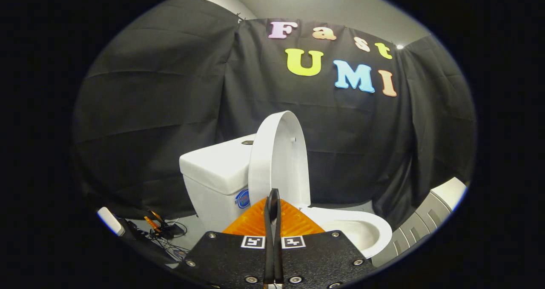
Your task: Open the toilet lid.
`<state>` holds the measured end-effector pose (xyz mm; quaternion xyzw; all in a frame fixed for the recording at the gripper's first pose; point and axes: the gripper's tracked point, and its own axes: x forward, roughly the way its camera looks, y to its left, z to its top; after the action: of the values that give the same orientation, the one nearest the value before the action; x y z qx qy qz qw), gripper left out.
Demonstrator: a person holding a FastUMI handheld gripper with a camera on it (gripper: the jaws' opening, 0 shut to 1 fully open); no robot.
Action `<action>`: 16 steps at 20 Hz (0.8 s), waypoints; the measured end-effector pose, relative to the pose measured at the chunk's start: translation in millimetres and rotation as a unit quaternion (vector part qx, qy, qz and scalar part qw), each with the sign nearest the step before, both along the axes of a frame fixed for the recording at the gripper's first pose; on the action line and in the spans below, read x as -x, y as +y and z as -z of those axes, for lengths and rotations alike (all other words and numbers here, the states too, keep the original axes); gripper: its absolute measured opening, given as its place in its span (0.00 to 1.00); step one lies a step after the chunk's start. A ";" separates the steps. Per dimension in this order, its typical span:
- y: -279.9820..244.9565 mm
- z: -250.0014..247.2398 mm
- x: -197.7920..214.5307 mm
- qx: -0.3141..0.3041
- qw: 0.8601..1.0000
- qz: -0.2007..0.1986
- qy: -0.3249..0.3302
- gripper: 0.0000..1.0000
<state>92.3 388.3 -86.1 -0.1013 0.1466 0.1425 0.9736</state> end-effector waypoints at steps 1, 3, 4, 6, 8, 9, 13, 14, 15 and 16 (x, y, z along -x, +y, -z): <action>1.2 0.0 -0.8 0.003 1.000 -0.001 -0.001 0.00; 2.8 1.5 -2.2 0.002 1.000 -0.001 0.001 0.00; 3.2 0.5 -3.2 0.000 1.000 -0.003 0.001 0.00; 2.4 -0.8 -3.6 -0.007 1.000 -0.013 0.000 0.00; 9.9 5.8 -3.0 -0.030 0.998 -0.045 0.017 0.05; 9.9 7.1 -2.0 -0.036 0.998 -0.049 0.023 0.12; -7.9 -17.7 0.8 -0.023 0.999 -0.038 -0.016 0.51; -13.0 -17.9 -0.6 -0.027 0.999 -0.035 -0.020 0.67; -19.5 -22.9 0.3 -0.034 0.999 -0.030 -0.024 0.82; -23.7 -28.2 1.9 -0.040 0.998 -0.027 -0.027 0.93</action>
<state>90.5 364.5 -58.0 -0.0699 0.1113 0.1719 0.9763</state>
